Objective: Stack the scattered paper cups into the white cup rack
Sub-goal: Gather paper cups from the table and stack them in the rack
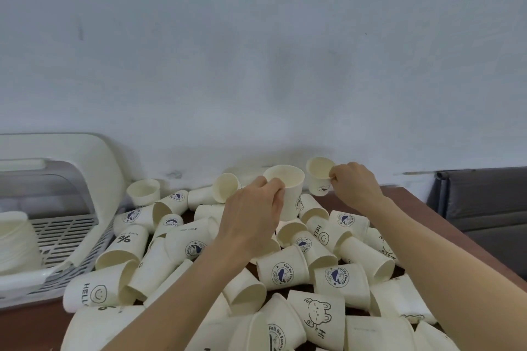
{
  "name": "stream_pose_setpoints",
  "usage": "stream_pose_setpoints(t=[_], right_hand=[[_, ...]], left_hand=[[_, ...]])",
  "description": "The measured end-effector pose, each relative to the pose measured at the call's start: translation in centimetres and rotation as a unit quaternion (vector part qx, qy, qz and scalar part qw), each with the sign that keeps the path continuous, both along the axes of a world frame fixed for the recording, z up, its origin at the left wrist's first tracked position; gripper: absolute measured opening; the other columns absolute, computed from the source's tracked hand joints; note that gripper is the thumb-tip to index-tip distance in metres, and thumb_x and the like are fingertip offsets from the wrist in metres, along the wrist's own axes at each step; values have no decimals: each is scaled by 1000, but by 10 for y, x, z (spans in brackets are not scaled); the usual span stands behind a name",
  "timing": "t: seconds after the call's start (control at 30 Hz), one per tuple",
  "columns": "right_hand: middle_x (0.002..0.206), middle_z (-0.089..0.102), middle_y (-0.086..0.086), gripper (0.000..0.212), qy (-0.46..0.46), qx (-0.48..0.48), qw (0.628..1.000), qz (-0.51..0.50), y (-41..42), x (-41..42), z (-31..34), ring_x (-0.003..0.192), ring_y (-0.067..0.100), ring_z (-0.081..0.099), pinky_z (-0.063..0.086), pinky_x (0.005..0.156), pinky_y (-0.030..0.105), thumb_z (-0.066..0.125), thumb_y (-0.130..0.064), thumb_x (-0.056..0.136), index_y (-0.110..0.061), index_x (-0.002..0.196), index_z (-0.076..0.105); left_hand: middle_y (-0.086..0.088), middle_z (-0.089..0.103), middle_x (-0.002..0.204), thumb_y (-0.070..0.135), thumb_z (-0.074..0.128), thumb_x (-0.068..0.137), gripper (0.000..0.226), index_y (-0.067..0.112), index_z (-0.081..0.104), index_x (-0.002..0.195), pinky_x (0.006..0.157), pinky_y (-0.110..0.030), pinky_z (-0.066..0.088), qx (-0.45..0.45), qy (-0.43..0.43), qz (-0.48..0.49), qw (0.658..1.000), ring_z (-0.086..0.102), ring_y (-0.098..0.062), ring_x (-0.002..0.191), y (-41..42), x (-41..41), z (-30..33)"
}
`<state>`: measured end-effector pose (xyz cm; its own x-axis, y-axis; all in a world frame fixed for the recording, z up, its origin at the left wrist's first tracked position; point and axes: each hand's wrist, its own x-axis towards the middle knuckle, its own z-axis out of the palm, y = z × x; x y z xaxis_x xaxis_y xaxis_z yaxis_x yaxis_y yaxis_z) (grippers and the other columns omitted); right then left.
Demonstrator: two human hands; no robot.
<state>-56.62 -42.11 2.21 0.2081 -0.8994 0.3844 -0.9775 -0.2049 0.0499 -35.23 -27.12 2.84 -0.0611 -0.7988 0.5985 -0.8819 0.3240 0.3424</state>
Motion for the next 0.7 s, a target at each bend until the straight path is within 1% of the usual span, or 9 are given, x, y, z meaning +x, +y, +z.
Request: stream_pose_setpoints(t=[0.13,0.23,0.37,0.47,0.53,0.7], right_hand=[[86,56,15,23,-11,-35,999,25,27,6,6,79,36,58,48,66,37,42,-20,96,-12,99,64],[84,55,13,21,-13,-46,998,39,50,10,10,74,34,56,48,64,38,41,-19,97,-10,99,59],[82,60,12,15,-37,-57,996,62,80,16,15,80,30,53,46,66,40,41,-13,97,-8,91,54],[83,63,8,15,-32,-72,993,91,101,26,14,85,27,51,34,63,33,40,-14,97,-11,89,51],[87,63,8,14,-32,-77,991,102,114,34,16,87,26,50,30,65,30,40,-14,97,-10,93,53],[93,65,8,13,-50,-67,990,113,142,53,24,91,25,51,38,70,32,42,-14,96,-10,97,54]], left_hand=[[4,54,83,32,37,101,27,21,61,105,65,-40,48,12,2,20,1000,55,-22,74,17,7,9],[4,53,86,33,36,101,27,22,60,105,68,-42,49,23,-2,37,999,56,-23,76,30,13,14],[3,56,90,34,36,101,27,21,59,106,70,-42,49,31,0,50,998,58,-25,79,47,19,22],[3,56,90,34,35,101,27,21,59,105,70,-42,49,28,-5,56,998,58,-24,79,62,22,26],[3,55,89,34,34,101,27,21,57,106,71,-42,50,32,-11,64,997,58,-24,79,72,25,29],[4,54,90,35,32,101,28,22,56,105,71,-41,49,31,-16,82,996,59,-24,79,96,33,34]])
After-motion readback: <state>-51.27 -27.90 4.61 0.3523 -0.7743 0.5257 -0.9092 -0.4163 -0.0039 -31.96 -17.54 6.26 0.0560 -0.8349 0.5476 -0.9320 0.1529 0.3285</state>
